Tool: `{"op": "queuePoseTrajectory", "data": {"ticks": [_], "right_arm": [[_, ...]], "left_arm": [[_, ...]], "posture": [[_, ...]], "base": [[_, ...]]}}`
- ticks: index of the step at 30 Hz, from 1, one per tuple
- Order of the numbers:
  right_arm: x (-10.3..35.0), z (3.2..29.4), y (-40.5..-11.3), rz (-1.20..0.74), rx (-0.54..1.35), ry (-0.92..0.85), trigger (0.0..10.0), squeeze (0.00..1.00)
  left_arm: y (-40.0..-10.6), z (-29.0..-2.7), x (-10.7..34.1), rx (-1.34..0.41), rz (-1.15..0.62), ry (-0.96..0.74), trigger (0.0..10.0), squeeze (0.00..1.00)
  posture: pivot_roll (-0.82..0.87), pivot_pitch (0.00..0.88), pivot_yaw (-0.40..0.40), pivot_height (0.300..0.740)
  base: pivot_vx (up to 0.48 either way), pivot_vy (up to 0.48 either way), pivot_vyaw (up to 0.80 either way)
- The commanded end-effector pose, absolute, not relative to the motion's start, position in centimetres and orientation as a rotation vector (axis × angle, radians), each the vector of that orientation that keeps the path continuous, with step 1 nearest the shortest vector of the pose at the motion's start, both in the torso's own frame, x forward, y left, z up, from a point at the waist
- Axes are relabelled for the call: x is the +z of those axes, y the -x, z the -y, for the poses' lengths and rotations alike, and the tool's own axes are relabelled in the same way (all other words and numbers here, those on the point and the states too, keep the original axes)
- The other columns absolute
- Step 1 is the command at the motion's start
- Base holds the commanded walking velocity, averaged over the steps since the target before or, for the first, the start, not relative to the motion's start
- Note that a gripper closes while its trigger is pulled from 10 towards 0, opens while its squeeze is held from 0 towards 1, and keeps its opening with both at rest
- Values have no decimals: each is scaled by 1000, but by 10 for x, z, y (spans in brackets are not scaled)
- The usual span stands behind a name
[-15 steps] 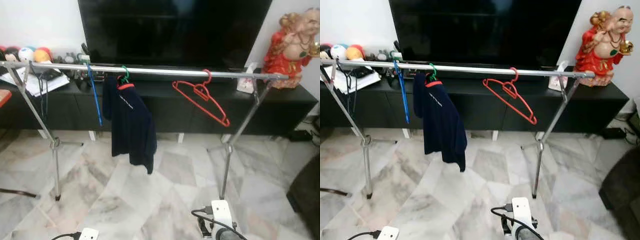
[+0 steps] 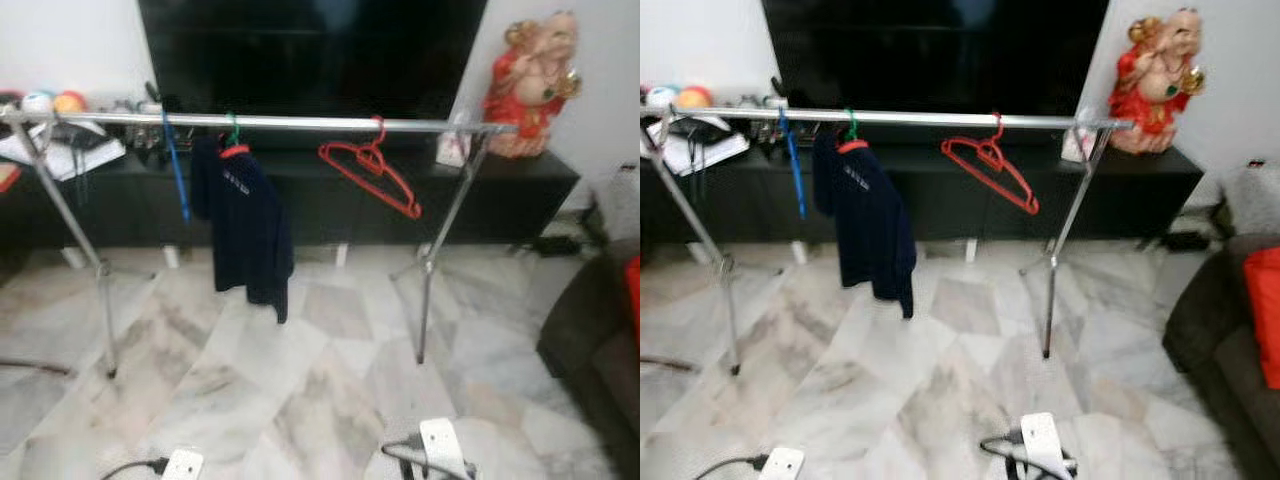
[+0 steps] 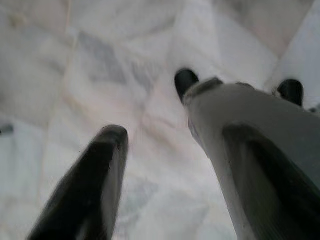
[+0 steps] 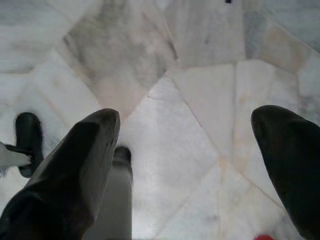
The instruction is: Hang hanger
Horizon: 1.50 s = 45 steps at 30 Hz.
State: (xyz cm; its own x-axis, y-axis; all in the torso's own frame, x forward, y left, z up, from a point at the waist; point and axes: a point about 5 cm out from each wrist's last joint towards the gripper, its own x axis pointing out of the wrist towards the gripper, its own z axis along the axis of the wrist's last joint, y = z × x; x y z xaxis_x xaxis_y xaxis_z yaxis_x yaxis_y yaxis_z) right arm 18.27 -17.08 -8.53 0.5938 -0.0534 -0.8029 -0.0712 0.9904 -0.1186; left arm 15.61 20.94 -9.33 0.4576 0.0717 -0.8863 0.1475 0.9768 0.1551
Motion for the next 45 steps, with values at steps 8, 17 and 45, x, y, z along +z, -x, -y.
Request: {"op": "queuePoseTrajectory", "data": {"ticks": [8, 17, 45], "right_arm": [[-86, 168, -182, -935, 21, 114, 10000, 0], [-88, 167, -177, -949, 22, 113, 10000, 0], [-92, 169, -168, -975, 3, 44, 10000, 0]], "left_arm": [[-147, -208, -98, -58, -1149, -229, 10000, 0], [-150, -209, -96, -66, -1146, -245, 10000, 0], [-148, -215, -96, -43, -1160, -272, 10000, 0]], "posture": [[-33, 0, -61, 740], [-32, 0, -51, 740], [-35, 0, -42, 740]], "base": [[-285, 0, 0], [-285, 0, 0], [-109, 0, 0]]}}
